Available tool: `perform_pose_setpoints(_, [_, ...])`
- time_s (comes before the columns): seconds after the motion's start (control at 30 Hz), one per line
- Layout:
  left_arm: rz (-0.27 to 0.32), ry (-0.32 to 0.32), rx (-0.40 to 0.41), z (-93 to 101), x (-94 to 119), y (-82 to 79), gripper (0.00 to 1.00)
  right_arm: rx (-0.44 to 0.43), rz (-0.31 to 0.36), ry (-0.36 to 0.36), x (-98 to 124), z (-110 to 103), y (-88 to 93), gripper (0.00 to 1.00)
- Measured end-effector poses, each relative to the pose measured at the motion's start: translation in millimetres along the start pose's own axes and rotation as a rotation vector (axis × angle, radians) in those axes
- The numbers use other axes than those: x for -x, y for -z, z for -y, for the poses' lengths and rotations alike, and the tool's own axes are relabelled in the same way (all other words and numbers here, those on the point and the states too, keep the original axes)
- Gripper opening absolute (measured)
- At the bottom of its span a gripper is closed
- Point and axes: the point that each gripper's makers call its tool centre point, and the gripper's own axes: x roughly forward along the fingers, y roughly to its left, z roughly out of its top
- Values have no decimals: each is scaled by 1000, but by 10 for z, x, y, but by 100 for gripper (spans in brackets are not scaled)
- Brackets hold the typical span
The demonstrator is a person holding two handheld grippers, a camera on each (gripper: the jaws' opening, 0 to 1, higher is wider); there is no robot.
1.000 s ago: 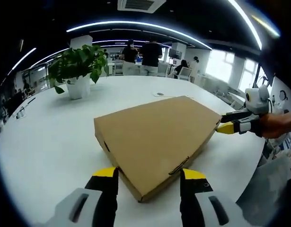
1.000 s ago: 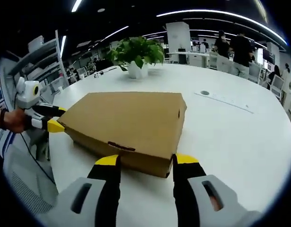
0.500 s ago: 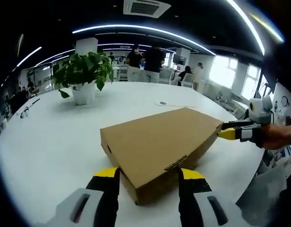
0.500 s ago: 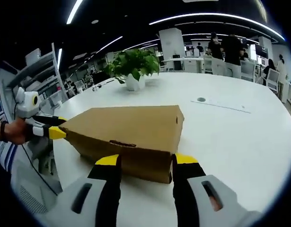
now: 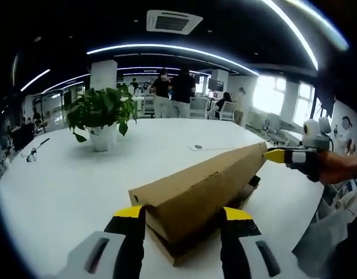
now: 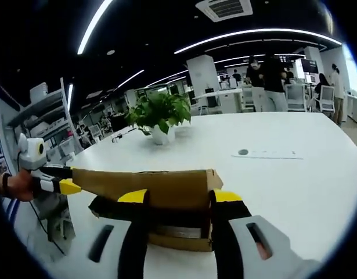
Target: Operate the shoe box by opening the lid, removing the specified soft item, and placing it in the target area until the item is outside and the box remains undamaged.
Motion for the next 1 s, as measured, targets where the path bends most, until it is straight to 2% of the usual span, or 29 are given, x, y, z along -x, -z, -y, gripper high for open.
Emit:
perform_pose_setpoints(0.03, [3, -19, -33, -25, 13, -32, 50, -6, 16, 2, -16, 4, -66, 38])
perform_pose_setpoints(0.17, [21, -29, -41, -64, 24, -145, 46, -4, 38, 5, -84, 10, -234, 38])
perform_pose_setpoints(0.23, [23, -57, -61, -149, -18, -161, 40, -5, 45, 6, -110, 13, -294, 38])
perform_pose_setpoints(0.63, [46, -182, -130, -426, -105, -378, 21, 17, 78, 7, -303, 23, -616, 37])
perform_pose_setpoints(0.8, [71, -251, -102, -594, -110, -480, 10, 11, 86, 4, -356, 21, -695, 37])
perform_pose_setpoints(1.0, [75, -254, -93, -587, -119, -534, 8, 10, 90, -1, -422, 26, -769, 37])
